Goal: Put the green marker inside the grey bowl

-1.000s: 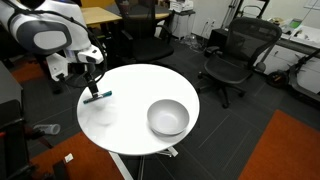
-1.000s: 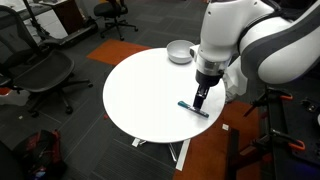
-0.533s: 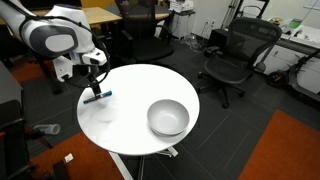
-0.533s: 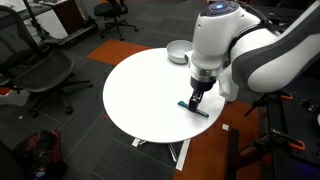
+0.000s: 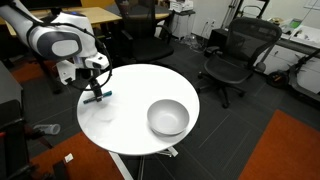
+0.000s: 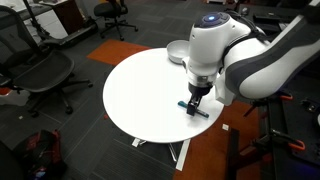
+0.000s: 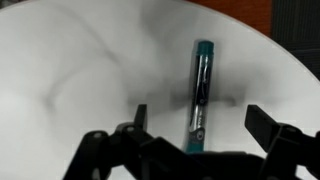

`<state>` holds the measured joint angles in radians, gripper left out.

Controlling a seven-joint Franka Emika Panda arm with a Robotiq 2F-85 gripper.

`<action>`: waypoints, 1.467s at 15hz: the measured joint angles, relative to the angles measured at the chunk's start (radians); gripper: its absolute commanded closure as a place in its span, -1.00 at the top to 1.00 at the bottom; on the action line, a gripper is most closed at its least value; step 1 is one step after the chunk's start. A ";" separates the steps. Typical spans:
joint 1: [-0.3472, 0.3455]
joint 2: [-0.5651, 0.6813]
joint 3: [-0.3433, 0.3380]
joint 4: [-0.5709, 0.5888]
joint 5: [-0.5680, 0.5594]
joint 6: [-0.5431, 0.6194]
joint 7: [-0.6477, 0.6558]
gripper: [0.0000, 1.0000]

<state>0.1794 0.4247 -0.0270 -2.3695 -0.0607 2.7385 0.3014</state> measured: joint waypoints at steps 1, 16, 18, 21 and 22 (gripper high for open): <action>0.001 0.006 0.000 0.003 0.000 0.000 0.000 0.45; 0.017 0.038 -0.012 0.020 -0.002 0.000 0.000 -0.91; 0.027 0.028 -0.045 0.024 -0.017 0.000 0.000 -0.91; 0.017 -0.012 -0.086 0.024 -0.021 0.000 -0.005 -0.91; 0.010 -0.028 -0.098 0.024 -0.025 -0.001 -0.006 -0.91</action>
<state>0.1896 0.3962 -0.1250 -2.3453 -0.0854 2.7376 0.2955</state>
